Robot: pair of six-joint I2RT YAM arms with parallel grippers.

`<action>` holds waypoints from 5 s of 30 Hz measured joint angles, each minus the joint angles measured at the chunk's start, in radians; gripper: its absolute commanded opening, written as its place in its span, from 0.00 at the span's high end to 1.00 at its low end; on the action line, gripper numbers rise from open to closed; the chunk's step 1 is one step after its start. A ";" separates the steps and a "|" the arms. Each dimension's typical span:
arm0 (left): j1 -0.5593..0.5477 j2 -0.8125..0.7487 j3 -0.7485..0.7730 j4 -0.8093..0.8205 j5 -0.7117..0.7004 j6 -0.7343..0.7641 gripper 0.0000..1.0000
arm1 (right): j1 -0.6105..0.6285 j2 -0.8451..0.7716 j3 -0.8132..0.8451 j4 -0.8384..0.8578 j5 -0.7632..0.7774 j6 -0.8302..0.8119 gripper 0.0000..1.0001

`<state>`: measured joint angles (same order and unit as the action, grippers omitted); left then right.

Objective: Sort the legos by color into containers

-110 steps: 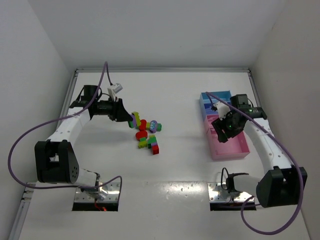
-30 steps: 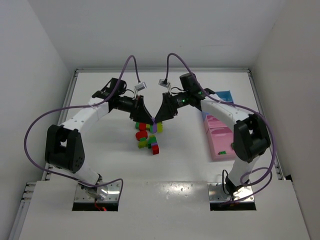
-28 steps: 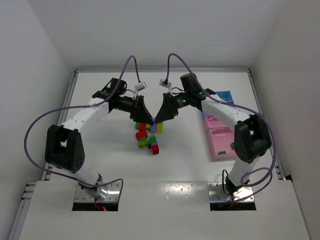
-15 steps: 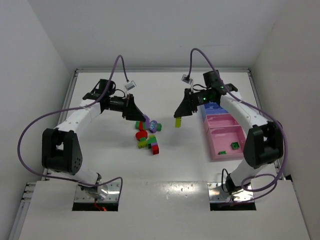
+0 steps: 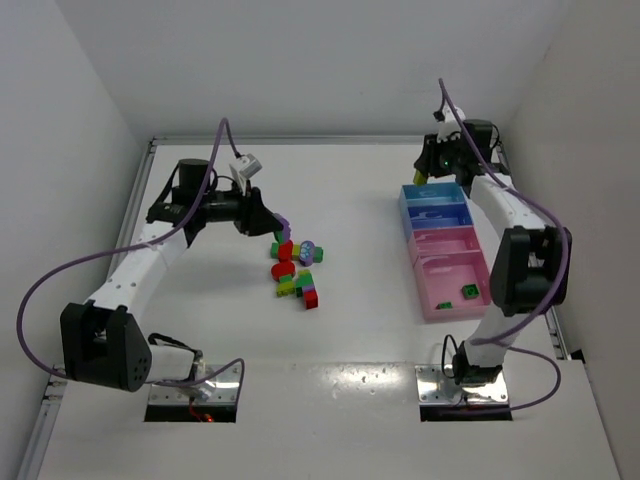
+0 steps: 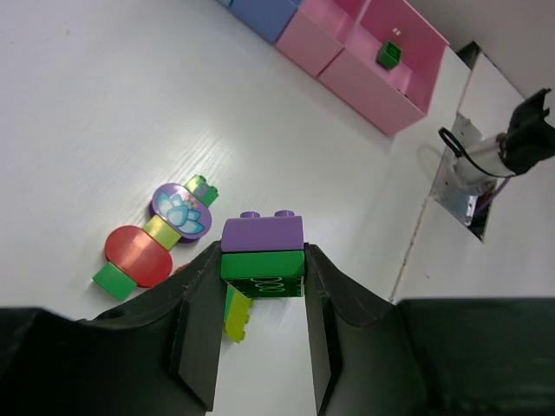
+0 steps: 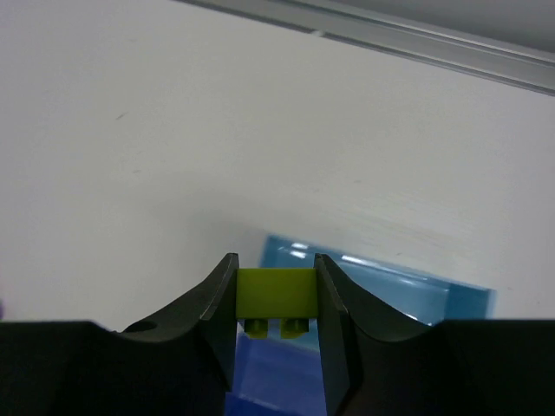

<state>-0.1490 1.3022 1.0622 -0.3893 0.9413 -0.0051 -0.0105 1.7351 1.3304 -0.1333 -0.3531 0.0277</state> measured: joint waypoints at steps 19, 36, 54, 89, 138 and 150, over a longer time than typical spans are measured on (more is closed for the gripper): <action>0.000 0.064 -0.005 0.093 -0.058 -0.085 1.00 | -0.015 0.188 0.037 0.137 0.231 0.066 0.91; 0.002 0.084 -0.006 0.116 0.018 -0.109 1.00 | -0.029 0.039 -0.100 0.093 0.008 0.039 0.14; 0.005 0.158 0.016 0.166 0.384 -0.222 1.00 | 0.349 -0.065 -0.038 -0.088 -0.880 0.079 0.15; -0.039 0.159 0.035 0.172 0.416 -0.239 1.00 | 0.545 0.024 -0.038 0.095 -0.877 0.240 0.29; -0.049 0.170 0.007 0.188 0.401 -0.225 0.41 | 0.531 0.037 -0.039 0.103 -0.837 0.260 0.97; -0.049 0.170 0.006 0.188 0.401 -0.224 0.39 | 0.500 0.007 -0.053 0.098 -0.837 0.253 0.97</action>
<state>-0.1982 1.4719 1.0679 -0.2012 1.3426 -0.2295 0.4896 1.7420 1.2770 -0.0357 -1.1900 0.2806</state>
